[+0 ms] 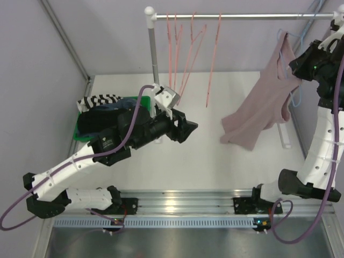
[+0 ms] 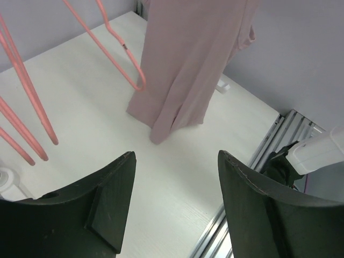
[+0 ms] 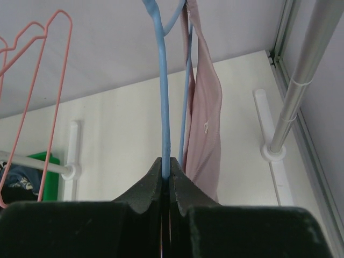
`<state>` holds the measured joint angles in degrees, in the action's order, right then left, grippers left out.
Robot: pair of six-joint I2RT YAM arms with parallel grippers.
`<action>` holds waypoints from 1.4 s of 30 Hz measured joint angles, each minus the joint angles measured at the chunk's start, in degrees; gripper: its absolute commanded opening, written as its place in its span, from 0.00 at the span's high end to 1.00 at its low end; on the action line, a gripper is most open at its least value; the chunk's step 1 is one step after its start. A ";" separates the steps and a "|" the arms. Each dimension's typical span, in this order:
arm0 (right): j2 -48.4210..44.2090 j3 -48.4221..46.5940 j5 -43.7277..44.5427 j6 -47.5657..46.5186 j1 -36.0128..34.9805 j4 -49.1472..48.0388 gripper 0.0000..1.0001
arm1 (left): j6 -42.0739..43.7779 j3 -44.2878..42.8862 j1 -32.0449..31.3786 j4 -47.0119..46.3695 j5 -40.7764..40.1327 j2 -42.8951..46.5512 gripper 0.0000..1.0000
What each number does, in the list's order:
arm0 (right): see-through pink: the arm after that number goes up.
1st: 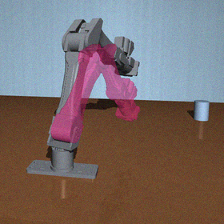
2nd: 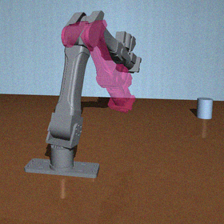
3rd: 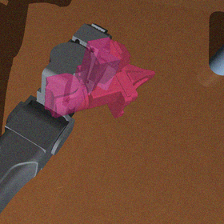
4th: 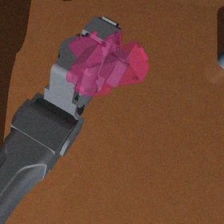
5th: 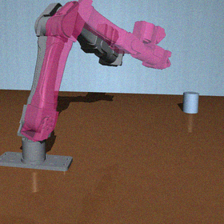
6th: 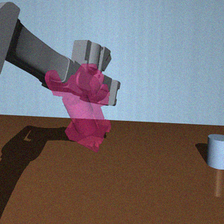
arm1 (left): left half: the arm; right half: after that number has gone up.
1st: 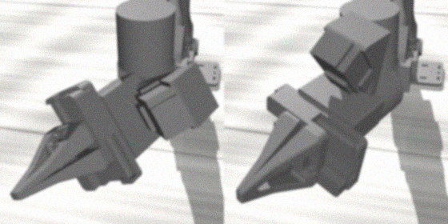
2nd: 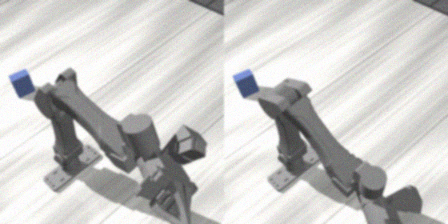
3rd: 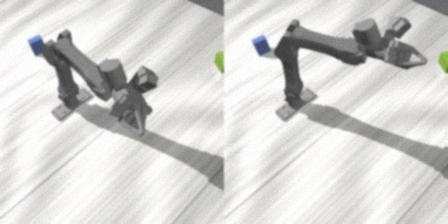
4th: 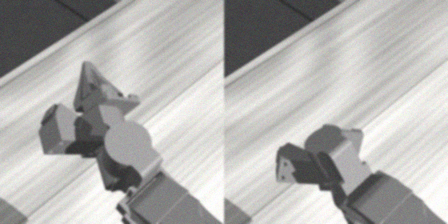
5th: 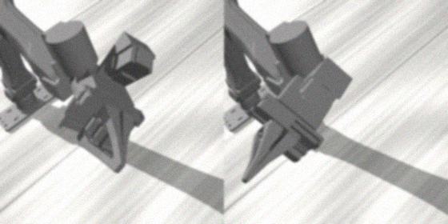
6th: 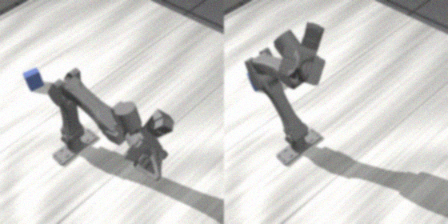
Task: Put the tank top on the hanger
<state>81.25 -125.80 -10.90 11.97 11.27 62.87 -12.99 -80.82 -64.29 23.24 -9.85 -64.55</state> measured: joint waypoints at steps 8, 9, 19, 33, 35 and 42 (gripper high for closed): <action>2.25 -1.09 -2.97 0.17 4.63 -0.70 1.00 | -1.46 2.56 6.16 -0.31 5.05 0.00 0.33; 2.64 -1.09 -3.19 0.17 5.05 -0.70 1.00 | -1.70 2.78 6.64 -0.37 5.66 0.00 0.33; 4.26 1.99 -3.56 -0.44 6.82 -2.08 1.00 | -2.38 4.22 9.73 -0.76 10.05 0.00 0.33; 2.10 8.07 -1.99 -1.51 6.91 -5.99 0.72 | -3.56 5.73 10.27 -0.96 10.91 -0.11 0.33; 1.70 8.07 -1.62 -1.64 6.91 -6.21 0.62 | -3.58 5.73 10.27 -0.96 10.91 -0.09 0.33; -0.22 8.41 -0.66 -1.53 6.91 -6.08 0.38 | -3.61 6.03 10.38 -0.96 10.91 -0.09 0.33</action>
<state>81.03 -117.38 -11.55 10.44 18.17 56.80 -16.60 -74.78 -53.91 22.28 1.06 -64.64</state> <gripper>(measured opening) 0.560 0.670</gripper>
